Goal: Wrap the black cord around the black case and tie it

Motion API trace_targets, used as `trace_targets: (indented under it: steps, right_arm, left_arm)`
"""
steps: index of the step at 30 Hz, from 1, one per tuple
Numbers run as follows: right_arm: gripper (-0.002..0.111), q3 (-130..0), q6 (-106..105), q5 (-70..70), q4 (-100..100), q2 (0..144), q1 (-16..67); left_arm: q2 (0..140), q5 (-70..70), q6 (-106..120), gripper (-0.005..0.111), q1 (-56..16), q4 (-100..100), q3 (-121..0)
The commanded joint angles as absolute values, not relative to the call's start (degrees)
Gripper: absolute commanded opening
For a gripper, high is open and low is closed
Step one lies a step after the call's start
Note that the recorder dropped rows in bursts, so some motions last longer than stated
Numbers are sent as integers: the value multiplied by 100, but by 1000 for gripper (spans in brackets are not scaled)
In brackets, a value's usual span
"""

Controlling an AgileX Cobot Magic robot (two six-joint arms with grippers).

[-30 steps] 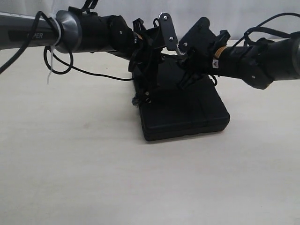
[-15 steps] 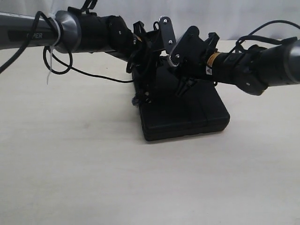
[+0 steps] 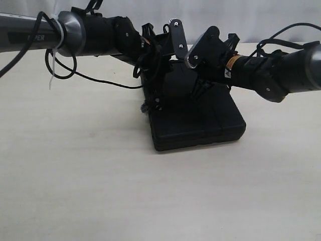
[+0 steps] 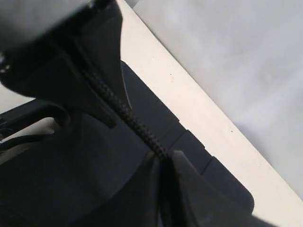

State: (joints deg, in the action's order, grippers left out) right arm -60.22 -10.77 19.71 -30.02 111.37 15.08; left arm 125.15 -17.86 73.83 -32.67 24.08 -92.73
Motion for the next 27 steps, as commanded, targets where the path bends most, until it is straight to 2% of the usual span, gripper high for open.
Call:
trace_targets:
  steps: [1,5,7,12,18,27]
  right_arm:
    - [4,-5990,-1068,1203,-2574,11313,1250]
    - [4,-5990,-1068,1242,-2067,11313,1050]
    - [4,-5999,-1068,1301,-1661,11313,921]
    - [4,-5984,-1068,1326,-685,11001,714]
    - [4,-5960,-766,988,-640,10409,734]
    - [4,-5895,-766,953,89,10295,654]
  left_arm:
    - [12291,-1812,7320,25,-3403,2658,-9337]
    - [12267,-1801,7331,65,-3403,2658,-9337]
    - [12191,-1816,7331,74,-3403,2643,-9337]
    - [11862,-2210,7115,75,-3403,2643,-9337]
    - [11619,-2757,7021,75,-3390,2583,-9337]
    - [11603,-2344,5771,74,-3131,2576,-9337]
